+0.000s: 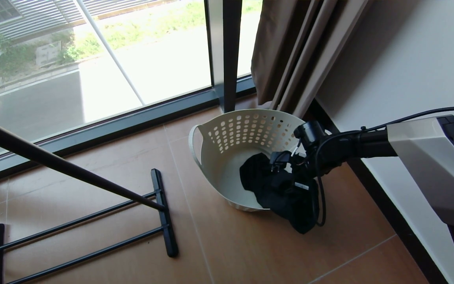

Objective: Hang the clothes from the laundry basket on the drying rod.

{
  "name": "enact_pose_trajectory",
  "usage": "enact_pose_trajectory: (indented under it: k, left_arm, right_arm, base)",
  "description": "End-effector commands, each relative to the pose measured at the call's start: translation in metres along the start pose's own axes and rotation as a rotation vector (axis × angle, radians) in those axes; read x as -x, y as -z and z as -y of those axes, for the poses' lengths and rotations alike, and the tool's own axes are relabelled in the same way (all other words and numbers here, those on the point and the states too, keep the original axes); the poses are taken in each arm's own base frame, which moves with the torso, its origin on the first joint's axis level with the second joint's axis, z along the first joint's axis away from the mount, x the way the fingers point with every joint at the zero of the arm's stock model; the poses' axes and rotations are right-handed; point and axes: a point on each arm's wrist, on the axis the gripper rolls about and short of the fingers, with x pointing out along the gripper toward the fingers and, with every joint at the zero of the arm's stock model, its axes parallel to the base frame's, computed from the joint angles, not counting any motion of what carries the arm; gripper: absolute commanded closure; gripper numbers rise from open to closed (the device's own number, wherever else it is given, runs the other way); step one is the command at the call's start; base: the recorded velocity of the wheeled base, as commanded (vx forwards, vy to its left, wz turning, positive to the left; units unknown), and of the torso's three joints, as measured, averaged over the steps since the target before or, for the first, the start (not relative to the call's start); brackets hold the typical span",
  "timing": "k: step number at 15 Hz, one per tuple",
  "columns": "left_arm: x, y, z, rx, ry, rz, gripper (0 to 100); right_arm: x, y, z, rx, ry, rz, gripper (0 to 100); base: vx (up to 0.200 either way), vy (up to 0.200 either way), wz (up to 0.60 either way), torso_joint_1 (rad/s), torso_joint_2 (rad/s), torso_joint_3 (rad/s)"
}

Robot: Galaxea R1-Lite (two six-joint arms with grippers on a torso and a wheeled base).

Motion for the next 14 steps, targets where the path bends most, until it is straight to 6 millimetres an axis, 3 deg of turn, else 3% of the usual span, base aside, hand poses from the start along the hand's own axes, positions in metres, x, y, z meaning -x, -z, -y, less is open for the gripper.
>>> enact_pose_trajectory:
  k: [1, 5, 9, 14]
  left_arm:
    - [0.000, 0.000, 0.000, 0.000, 0.000, 0.000, 0]
    - [0.000, 0.000, 0.000, 0.000, 0.000, 0.000, 0]
    - [0.000, 0.000, 0.000, 0.000, 0.000, 0.000, 0]
    - [0.000, 0.000, 0.000, 0.000, 0.000, 0.000, 0]
  right_arm:
    - [-0.004, 0.000, 0.003, -0.004, 0.009, 0.001, 100]
    - [0.003, 0.000, 0.015, -0.021, 0.048, 0.012, 100]
    - [0.053, -0.008, 0.024, -0.028, 0.091, 0.052, 100]
    - [0.100, -0.011, 0.025, -0.037, 0.111, 0.080, 100]
  base:
    - [0.000, 0.000, 0.00, 0.000, 0.00, 0.000]
    - [0.000, 0.000, 0.00, 0.000, 0.00, 0.000]
    - [0.000, 0.000, 0.00, 0.000, 0.00, 0.000]
    - [0.000, 0.000, 0.00, 0.000, 0.00, 0.000]
